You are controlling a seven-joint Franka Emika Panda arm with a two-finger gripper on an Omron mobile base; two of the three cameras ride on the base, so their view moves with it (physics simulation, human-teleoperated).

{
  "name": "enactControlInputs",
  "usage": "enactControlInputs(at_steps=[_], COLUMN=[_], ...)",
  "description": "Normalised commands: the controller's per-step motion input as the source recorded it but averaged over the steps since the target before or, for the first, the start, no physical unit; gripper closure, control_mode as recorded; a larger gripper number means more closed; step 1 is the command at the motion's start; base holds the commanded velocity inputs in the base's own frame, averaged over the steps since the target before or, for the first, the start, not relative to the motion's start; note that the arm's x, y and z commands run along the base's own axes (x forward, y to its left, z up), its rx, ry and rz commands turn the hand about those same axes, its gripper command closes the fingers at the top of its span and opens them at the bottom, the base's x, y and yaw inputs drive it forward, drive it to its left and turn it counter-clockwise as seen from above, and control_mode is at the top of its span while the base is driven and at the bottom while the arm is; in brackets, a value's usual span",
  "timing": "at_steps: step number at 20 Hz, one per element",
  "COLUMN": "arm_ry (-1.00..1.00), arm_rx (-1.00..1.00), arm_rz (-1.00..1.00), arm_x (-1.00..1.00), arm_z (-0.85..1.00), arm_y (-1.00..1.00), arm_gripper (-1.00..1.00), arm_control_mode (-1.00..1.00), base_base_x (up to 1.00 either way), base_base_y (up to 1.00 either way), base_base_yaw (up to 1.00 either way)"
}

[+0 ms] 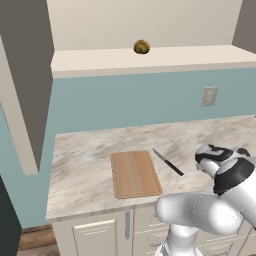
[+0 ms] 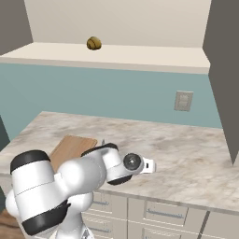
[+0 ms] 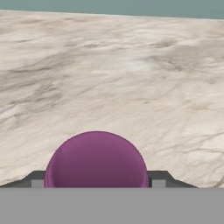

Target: Pick the bread, place it on the cutting board, pick the jam, place it on the counter, and close the cabinet.

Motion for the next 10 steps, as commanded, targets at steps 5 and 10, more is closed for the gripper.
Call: enactControlInputs(at_steps=[5, 10], arm_ry=[0.00, 0.00], arm_rx=[0.00, 0.00], arm_rz=[0.00, 0.00], arm_x=[0.00, 0.00], arm_z=[-0.01, 0.00], arm_y=[0.00, 0.00], arm_gripper=[1.00, -1.00], arm_control_mode=[-1.00, -1.00], base_base_x=[0.00, 0.00], base_base_y=[0.00, 0.00], base_base_yaw=[0.00, 0.00])
